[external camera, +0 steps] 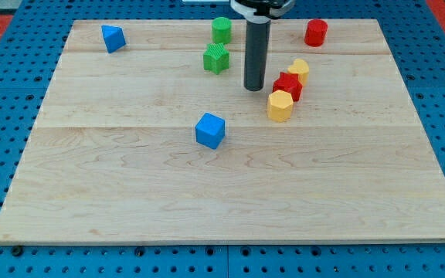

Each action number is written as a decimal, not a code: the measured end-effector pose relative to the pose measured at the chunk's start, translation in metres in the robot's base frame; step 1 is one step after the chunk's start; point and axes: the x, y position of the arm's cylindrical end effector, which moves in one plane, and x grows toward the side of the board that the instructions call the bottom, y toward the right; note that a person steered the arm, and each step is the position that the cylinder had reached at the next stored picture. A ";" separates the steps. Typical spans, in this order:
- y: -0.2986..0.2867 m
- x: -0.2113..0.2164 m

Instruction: Slightly push the green star to the left

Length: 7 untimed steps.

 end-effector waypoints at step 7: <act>-0.059 -0.081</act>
